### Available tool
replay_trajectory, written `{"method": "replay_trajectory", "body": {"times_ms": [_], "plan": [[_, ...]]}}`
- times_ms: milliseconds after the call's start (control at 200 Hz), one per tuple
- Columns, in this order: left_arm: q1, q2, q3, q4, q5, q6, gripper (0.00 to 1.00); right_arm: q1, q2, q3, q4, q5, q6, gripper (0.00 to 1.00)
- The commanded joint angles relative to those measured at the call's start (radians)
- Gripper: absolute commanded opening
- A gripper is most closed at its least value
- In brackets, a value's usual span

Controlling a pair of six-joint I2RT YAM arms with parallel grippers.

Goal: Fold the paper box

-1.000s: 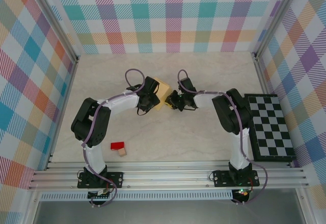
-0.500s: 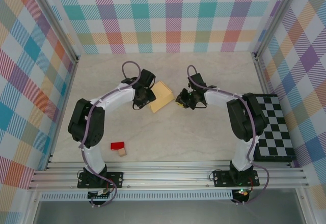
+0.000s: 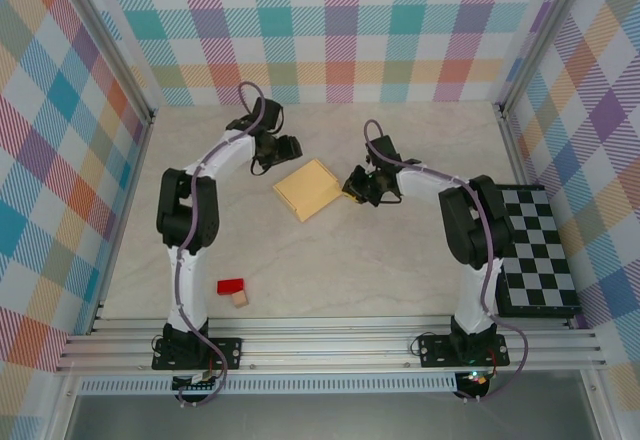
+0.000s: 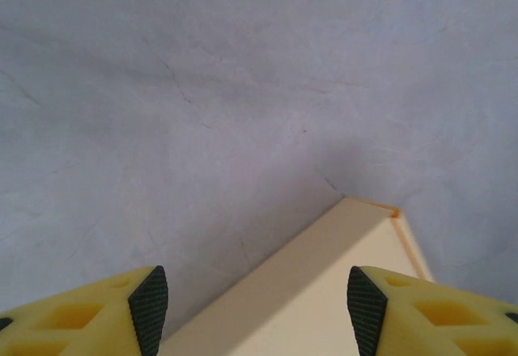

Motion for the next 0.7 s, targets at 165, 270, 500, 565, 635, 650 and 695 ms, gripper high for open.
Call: {"method": "replay_trajectory", "body": {"times_ms": [165, 270, 500, 565, 635, 650, 695], "plan": [[0.023, 0.084, 0.038, 0.143, 0.336, 0.064, 0.72, -0.001, 0.042, 0.019, 0.029, -0.033, -0.01, 0.12], [0.022, 0.076, -0.015, 0.22, 0.371, 0.033, 0.73, -0.003, 0.061, 0.033, 0.034, -0.033, -0.014, 0.12], [0.01, 0.103, -0.032, 0.247, 0.416, 0.005, 0.75, -0.007, 0.089, 0.053, 0.038, -0.03, -0.015, 0.12], [-0.003, 0.123, -0.021, 0.246, 0.432, 0.006, 0.75, -0.008, 0.098, 0.054, 0.057, -0.036, -0.017, 0.12], [-0.019, 0.148, 0.003, 0.231, 0.441, 0.006, 0.75, -0.009, 0.115, 0.056, 0.095, -0.059, -0.023, 0.12], [-0.023, 0.154, 0.009, 0.226, 0.443, 0.006, 0.75, -0.009, 0.118, 0.056, 0.107, -0.068, -0.025, 0.12], [-0.036, 0.171, 0.029, 0.208, 0.443, 0.006, 0.75, -0.01, 0.128, 0.059, 0.129, -0.084, -0.029, 0.12]]}}
